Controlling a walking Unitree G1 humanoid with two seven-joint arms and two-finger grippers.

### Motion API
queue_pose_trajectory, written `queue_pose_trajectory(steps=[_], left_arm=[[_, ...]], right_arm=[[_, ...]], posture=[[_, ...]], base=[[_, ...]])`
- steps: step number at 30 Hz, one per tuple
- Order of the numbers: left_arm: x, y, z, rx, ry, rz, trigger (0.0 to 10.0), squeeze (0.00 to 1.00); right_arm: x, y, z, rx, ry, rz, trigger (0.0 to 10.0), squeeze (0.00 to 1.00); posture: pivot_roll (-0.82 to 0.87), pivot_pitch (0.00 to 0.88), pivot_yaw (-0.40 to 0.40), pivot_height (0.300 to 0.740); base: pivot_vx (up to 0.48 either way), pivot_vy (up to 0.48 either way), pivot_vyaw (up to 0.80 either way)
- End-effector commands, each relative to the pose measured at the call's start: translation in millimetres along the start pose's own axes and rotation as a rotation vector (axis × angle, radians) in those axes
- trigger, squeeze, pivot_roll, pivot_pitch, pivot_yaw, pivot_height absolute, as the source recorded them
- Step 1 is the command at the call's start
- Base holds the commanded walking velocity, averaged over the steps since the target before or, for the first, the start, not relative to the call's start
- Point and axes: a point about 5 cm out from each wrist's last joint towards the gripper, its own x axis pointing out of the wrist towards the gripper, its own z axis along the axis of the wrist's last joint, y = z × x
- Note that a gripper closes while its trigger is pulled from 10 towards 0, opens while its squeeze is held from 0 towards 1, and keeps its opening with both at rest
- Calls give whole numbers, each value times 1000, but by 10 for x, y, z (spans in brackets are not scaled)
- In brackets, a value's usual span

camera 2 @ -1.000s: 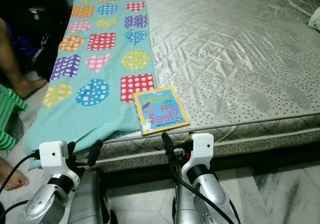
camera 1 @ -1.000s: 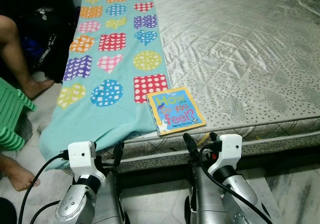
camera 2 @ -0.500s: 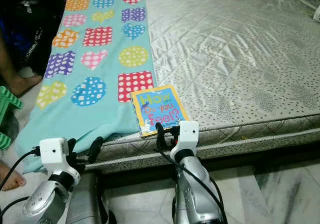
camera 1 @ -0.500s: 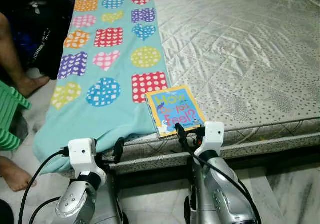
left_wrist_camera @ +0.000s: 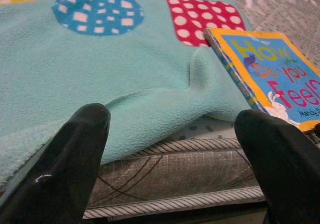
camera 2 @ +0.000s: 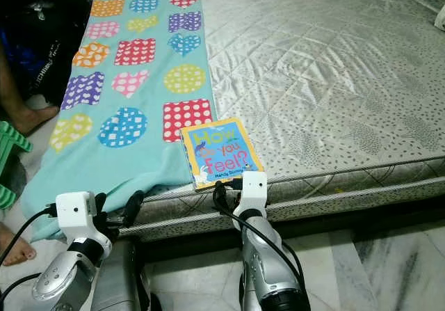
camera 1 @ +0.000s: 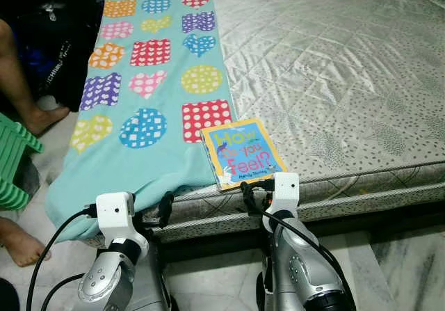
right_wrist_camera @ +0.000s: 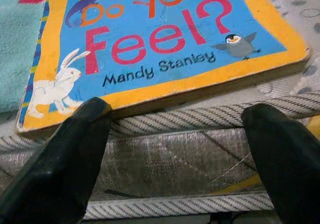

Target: Clean up the room

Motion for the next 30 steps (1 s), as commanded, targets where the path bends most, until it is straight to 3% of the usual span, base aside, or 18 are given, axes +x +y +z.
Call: queue_pose_trajectory(steps=[1, 5, 10, 13, 23, 27, 30], left_arm=[[-22, 13, -1, 5, 9, 7, 10000, 0], [-21, 5, -12, 3, 14, 4, 10000, 0], [-21, 7, -14, 3, 16, 4, 10000, 0], [-16, 5, -11, 3, 14, 3, 10000, 0], [-28, 3, 4, 6, 13, 5, 10000, 0], [-33, -1, 9, 7, 14, 8, 10000, 0], [-34, -7, 26, 8, 10, 8, 10000, 0]], right_arm=[[-31, 313, -119, 86, 53, 73, 10000, 0], [-69, 415, -104, 134, 64, 123, 10000, 0], [-136, 546, 150, 235, -76, 223, 10000, 0], [-140, 581, 214, 222, -132, 248, 10000, 0], [-87, 758, 51, 152, -42, 277, 10000, 0], [-34, 781, 8, 225, -52, 253, 10000, 0], [14, 799, -12, 213, -63, 249, 10000, 0]], posture=[[-28, 169, 49, 521], [-29, 168, 49, 521], [-32, 165, 49, 521], [-28, 165, 49, 521], [-4, 168, 47, 521], [14, 169, 47, 521], [32, 168, 46, 521]], base=[[0, 0, 0], [0, 0, 0], [0, 0, 0], [0, 0, 0], [0, 0, 0], [0, 0, 0], [0, 0, 0]])
